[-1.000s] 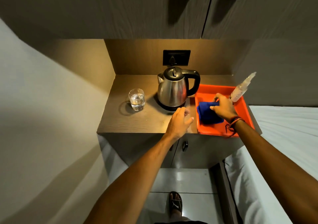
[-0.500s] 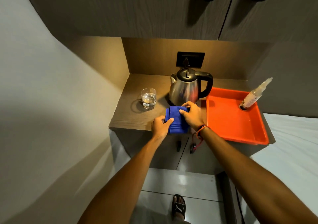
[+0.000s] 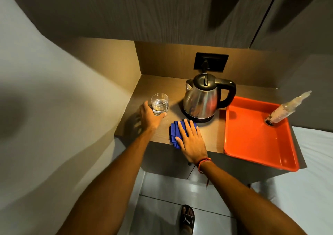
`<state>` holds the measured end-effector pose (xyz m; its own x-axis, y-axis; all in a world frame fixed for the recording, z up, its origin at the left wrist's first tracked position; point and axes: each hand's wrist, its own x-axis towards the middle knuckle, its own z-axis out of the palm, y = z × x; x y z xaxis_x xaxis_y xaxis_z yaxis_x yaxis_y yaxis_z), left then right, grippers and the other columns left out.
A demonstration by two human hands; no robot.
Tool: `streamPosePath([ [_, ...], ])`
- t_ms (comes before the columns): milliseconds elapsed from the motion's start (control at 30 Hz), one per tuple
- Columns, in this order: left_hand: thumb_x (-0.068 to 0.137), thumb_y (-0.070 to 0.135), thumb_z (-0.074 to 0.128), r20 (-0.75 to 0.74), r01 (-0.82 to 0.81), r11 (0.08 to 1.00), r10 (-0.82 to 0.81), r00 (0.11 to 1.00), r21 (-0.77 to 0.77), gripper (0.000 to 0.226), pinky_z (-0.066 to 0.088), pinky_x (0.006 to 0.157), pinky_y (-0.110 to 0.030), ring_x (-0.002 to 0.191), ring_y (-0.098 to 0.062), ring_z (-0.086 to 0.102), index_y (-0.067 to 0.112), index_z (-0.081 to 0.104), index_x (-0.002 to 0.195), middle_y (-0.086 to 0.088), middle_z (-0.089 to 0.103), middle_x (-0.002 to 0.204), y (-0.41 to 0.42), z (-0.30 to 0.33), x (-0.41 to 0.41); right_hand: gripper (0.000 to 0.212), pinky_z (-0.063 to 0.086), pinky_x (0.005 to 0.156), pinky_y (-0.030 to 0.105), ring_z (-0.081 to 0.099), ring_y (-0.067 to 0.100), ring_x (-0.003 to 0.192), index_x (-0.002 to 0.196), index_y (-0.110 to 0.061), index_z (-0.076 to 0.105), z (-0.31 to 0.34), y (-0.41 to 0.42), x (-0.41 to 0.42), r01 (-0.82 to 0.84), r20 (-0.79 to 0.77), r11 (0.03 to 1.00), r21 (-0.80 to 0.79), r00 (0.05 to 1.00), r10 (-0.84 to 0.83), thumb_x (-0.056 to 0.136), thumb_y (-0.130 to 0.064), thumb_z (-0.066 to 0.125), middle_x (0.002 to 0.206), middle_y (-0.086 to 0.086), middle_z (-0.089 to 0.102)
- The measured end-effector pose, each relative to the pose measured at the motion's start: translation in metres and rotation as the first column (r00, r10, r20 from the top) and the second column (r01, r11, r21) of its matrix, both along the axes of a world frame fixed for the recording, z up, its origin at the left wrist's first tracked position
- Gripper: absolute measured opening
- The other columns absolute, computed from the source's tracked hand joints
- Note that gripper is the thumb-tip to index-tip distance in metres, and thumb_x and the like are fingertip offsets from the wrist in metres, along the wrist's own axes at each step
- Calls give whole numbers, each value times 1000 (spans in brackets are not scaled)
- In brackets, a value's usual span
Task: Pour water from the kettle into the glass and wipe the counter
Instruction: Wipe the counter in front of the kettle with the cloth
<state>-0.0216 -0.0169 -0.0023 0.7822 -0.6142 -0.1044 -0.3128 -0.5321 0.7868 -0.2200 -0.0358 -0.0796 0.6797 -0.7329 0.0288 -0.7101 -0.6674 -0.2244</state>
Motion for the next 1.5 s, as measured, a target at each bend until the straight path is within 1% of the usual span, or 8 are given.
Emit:
streamPosePath([
  [133, 60, 27, 96, -68, 78, 997, -78, 995, -3, 122, 42, 113, -52, 145, -33, 35, 16, 23, 157, -13, 35, 157, -26, 1, 17, 70, 8, 126, 47, -1, 29, 155, 159, -24, 2, -2, -2, 4, 1, 3, 1000, 3, 1000, -1, 101, -61, 13, 168, 8, 3],
  [367, 60, 16, 96, -80, 24, 996, -31, 996, -87, 82, 52, 81, -28, 119, -29, 60, 11, 52, 129, -12, 62, 130, -39, -11, 18, 70, 7, 125, 49, 1, 30, 155, 159, -29, 0, -5, -10, 26, -45, 19, 998, 47, 999, 44, 100, -64, 15, 168, 7, 4],
  [567, 62, 14, 95, 23, -60, 977, 66, 998, -204, 78, 46, 75, -11, 112, -22, 61, 8, 54, 128, -10, 63, 126, -18, -1, 32, 71, 11, 125, 52, 3, 33, 155, 159, -30, 5, -4, -26, 52, -163, 41, 985, 53, 986, 161, 100, -66, 23, 168, 10, 6],
  [700, 62, 17, 95, 105, -54, 973, 79, 991, -224, 77, 43, 63, 1, 106, -15, 58, 9, 54, 126, -9, 64, 125, 2, 21, 49, 71, 8, 123, 48, -4, 31, 155, 158, -33, -2, 2, -53, 81, -97, 57, 988, 124, 994, 90, 100, -64, 26, 168, 7, -2],
  [867, 61, 23, 96, 185, -42, 975, 83, 979, -217, 76, 41, 64, -4, 101, -13, 57, 10, 55, 124, -6, 66, 121, 24, 41, 60, 71, 6, 124, 56, -15, 35, 152, 159, -29, -2, 6, -85, 128, -39, 66, 972, 231, 998, 25, 102, -57, 30, 168, 8, -11],
  [1000, 59, 24, 96, 201, -57, 972, 104, 974, -227, 75, 44, 68, -7, 101, -17, 61, 9, 56, 121, -7, 67, 118, 39, 41, 72, 70, 25, 119, 61, -1, 37, 153, 158, -30, 6, 7, -75, 152, -83, 9, 981, 178, 997, 83, 100, -61, 28, 168, 8, 2],
  [1267, 57, 19, 97, 190, -41, 981, 78, 979, -192, 79, 47, 75, -15, 102, -21, 64, 7, 56, 123, -12, 67, 119, 36, 28, 79, 70, 8, 124, 57, -1, 31, 155, 159, -31, 5, -2, -16, 120, -346, 24, 934, 84, 938, 345, 100, -64, 23, 168, 7, 6],
  [1500, 61, 8, 94, 5, 16, 981, -15, 1000, -191, 78, 44, 73, -9, 109, -20, 59, 7, 54, 128, -4, 61, 119, 10, 5, 47, 70, 8, 126, 51, -1, 24, 155, 158, -32, 3, -2, -15, 37, -210, 46, 975, 77, 977, 207, 100, -67, 20, 169, 2, 4],
])
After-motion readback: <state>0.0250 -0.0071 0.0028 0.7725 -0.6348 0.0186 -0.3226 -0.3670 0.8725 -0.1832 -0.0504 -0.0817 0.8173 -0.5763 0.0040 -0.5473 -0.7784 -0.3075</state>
